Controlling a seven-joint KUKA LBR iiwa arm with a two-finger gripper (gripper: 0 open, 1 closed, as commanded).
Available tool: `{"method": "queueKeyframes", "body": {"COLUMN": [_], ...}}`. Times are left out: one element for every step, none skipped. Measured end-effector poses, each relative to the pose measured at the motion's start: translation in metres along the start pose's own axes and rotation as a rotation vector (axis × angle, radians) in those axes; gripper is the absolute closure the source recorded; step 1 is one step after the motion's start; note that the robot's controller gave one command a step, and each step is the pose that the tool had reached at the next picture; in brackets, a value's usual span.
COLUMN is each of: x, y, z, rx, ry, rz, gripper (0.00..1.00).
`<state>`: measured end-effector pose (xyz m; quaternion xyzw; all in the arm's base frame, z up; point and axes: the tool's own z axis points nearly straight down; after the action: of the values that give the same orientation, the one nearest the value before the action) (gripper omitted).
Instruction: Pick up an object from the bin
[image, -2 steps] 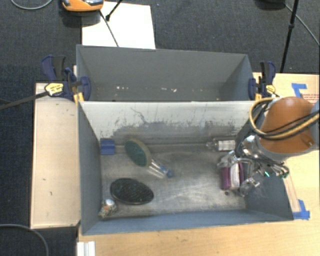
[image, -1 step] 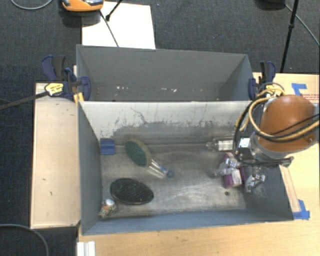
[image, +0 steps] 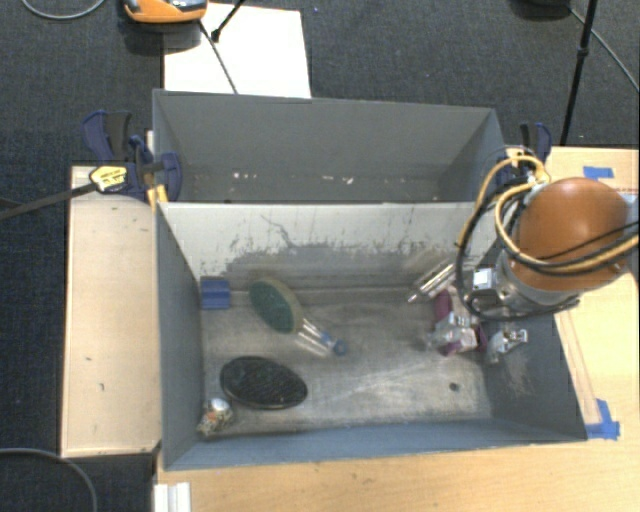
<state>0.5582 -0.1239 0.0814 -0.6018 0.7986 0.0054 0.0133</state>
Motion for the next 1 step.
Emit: {"method": "queueKeyframes", "body": {"x": [-0.0187], "y": [-0.0279], "z": [-0.0226], "rx": [-0.001], "ry": [0.024], "rz": [0.152], "gripper": [0.0]}}
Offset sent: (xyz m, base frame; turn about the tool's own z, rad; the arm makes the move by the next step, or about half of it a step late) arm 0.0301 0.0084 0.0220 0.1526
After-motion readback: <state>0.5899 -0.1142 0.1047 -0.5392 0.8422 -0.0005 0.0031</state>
